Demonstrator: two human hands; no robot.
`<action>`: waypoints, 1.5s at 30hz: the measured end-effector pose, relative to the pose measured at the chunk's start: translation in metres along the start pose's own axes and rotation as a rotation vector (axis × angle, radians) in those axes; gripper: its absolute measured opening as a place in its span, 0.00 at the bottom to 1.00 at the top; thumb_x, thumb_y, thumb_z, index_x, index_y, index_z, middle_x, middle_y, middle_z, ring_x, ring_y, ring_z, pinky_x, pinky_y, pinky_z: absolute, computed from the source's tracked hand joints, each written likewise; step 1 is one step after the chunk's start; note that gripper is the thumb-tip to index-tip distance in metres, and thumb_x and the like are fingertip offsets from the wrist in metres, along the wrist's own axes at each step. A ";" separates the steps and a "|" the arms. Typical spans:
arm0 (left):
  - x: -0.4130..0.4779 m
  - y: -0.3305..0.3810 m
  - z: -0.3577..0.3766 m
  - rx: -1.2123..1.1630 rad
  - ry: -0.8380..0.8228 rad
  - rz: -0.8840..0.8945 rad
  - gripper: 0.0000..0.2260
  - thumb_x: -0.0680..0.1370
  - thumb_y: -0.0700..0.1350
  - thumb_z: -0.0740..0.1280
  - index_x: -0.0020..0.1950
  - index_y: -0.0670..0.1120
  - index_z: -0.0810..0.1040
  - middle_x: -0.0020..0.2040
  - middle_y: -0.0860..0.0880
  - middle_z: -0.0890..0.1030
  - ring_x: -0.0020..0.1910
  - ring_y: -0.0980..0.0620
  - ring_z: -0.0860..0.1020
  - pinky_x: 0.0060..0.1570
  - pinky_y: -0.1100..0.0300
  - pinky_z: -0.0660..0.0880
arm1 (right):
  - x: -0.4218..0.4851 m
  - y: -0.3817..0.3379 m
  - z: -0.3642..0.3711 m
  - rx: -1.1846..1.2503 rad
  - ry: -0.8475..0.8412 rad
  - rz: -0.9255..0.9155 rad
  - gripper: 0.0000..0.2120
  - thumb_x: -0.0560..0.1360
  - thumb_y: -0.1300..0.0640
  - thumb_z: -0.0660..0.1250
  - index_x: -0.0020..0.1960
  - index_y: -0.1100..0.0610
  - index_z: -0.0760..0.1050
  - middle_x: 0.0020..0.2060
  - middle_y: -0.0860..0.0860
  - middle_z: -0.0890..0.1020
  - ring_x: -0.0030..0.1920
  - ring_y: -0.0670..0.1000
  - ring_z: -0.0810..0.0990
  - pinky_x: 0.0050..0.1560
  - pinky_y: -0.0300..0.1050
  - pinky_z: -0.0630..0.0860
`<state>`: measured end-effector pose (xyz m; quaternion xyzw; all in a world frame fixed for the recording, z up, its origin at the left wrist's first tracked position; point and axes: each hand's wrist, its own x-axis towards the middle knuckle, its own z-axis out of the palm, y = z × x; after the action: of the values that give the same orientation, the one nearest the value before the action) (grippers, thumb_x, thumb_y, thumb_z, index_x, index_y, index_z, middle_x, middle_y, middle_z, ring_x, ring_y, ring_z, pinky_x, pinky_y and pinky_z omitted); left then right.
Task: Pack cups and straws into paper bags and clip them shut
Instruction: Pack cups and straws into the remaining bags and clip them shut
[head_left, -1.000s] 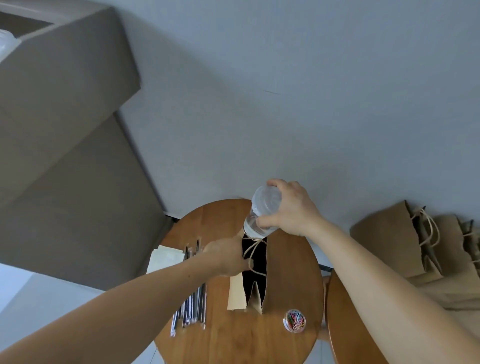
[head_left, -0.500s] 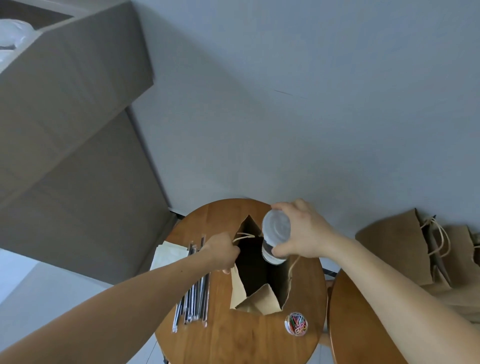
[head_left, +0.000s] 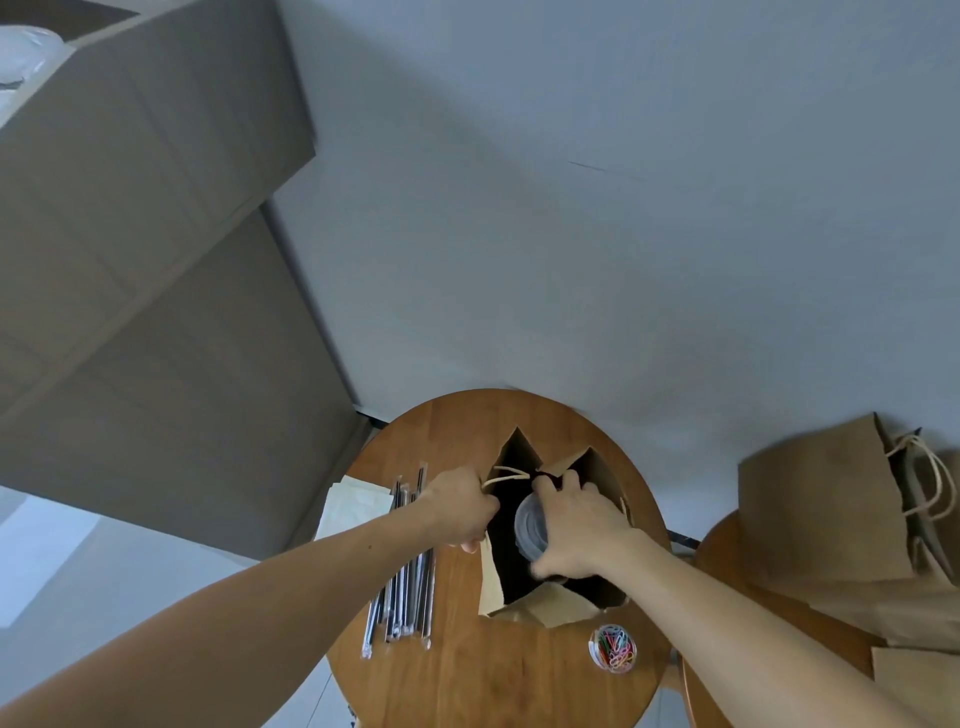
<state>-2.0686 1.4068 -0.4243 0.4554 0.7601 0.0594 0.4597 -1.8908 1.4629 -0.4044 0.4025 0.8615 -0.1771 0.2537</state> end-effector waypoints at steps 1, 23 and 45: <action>-0.001 0.000 0.000 0.000 -0.002 0.001 0.06 0.80 0.47 0.63 0.51 0.46 0.74 0.36 0.48 0.84 0.31 0.53 0.84 0.44 0.53 0.84 | 0.005 -0.001 0.006 0.025 0.003 0.021 0.49 0.65 0.39 0.73 0.76 0.52 0.52 0.70 0.59 0.64 0.66 0.62 0.69 0.60 0.51 0.75; -0.006 -0.002 0.000 -0.037 -0.048 0.072 0.08 0.78 0.49 0.61 0.52 0.46 0.74 0.38 0.46 0.84 0.31 0.55 0.83 0.45 0.54 0.83 | 0.057 -0.013 0.080 0.145 -0.081 0.115 0.45 0.70 0.37 0.69 0.76 0.50 0.48 0.72 0.59 0.62 0.67 0.61 0.70 0.67 0.54 0.70; -0.016 -0.060 -0.113 0.174 0.083 0.157 0.03 0.78 0.40 0.62 0.46 0.44 0.75 0.46 0.48 0.78 0.44 0.47 0.75 0.46 0.57 0.72 | 0.002 -0.095 -0.086 0.681 0.353 -0.055 0.17 0.81 0.52 0.59 0.68 0.54 0.73 0.63 0.49 0.78 0.62 0.50 0.76 0.57 0.39 0.69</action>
<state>-2.1894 1.3974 -0.3805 0.5489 0.7426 0.0479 0.3806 -1.9924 1.4498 -0.3264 0.4648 0.7943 -0.3877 -0.0517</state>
